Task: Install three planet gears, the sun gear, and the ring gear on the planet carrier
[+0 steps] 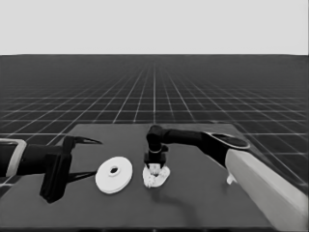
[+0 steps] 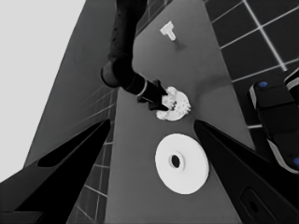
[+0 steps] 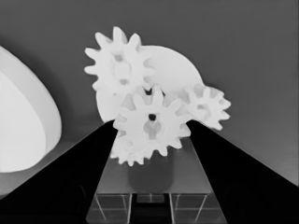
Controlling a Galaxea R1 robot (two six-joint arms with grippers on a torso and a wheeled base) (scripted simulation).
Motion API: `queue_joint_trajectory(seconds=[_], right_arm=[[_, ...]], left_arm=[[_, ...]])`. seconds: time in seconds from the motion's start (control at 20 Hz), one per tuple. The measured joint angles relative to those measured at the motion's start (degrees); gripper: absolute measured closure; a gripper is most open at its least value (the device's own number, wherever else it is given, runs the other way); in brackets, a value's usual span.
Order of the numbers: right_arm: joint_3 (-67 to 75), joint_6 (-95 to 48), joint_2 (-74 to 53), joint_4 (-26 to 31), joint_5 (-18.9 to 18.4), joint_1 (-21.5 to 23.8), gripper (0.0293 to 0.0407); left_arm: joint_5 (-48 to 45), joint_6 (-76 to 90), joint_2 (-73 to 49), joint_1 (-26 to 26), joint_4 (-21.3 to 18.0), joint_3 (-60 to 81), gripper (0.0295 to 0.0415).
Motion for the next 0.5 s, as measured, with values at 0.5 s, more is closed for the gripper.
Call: queue_joint_trajectory(seconds=[0.5], right_arm=[[-0.1,3.9,-0.1,-0.1,0.0,-0.8,0.0388]], left_arm=[[0.0,0.0,0.0,0.0,0.0,0.0,0.0326]])
